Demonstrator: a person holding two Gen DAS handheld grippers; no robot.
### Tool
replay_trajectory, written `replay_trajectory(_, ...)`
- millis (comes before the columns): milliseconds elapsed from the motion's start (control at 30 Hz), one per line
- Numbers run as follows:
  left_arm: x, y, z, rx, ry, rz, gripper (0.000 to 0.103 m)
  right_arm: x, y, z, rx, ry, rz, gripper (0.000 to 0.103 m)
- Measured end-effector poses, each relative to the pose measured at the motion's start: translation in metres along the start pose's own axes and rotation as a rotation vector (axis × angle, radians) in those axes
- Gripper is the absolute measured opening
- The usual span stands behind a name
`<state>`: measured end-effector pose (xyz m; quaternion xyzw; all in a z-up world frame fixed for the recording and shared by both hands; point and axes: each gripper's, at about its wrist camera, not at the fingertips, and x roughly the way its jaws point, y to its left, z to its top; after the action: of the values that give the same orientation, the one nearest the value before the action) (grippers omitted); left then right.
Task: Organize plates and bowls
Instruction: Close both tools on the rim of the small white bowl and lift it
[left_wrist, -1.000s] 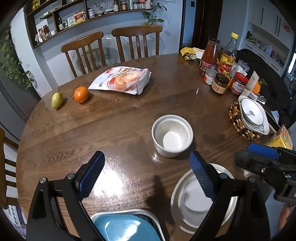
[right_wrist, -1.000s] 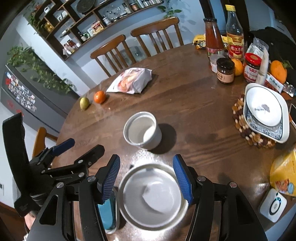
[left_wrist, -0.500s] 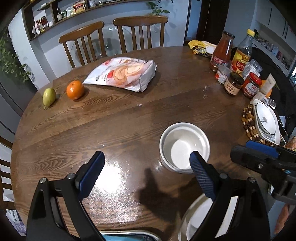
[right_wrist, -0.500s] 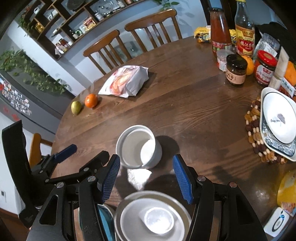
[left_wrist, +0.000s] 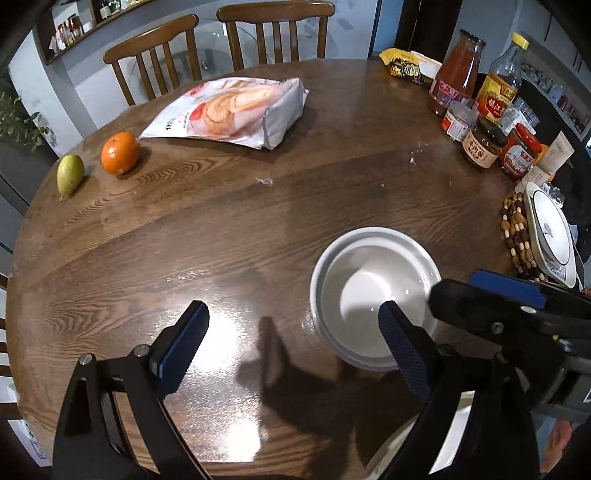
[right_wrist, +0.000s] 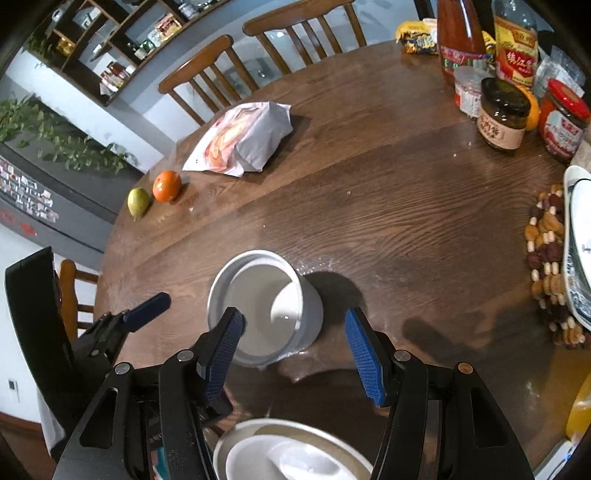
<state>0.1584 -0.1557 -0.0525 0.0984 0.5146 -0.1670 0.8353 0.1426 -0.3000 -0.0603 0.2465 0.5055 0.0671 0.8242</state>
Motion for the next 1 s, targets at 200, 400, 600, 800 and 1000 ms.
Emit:
replay_trajectory(200, 0.012, -0.006, 0.001, 0.013, 0.015, -0.008, 0.090, 0.014, -0.002, 0.003, -0.014, 0.026, 0.008, 0.060)
replay_trajectory(400, 0.021, -0.010, 0.000, 0.014, 0.036, -0.033, 0.076, 0.026, -0.005, 0.006, -0.008, 0.045, 0.039, 0.054)
replay_trajectory(600, 0.025, -0.012, 0.001, 0.011, 0.043, -0.054, 0.056, 0.035, -0.005, 0.008, -0.020, 0.063, 0.054, 0.041)
replay_trajectory(800, 0.026, -0.019, 0.001, 0.027, 0.044, -0.073, 0.042, 0.038, -0.004, 0.010, -0.051, 0.067, 0.048, 0.034)
replay_trajectory(1000, 0.026, -0.023, 0.001, 0.032, 0.040, -0.082, 0.040, 0.039, -0.005, 0.010, -0.067, 0.065, 0.031, 0.029)
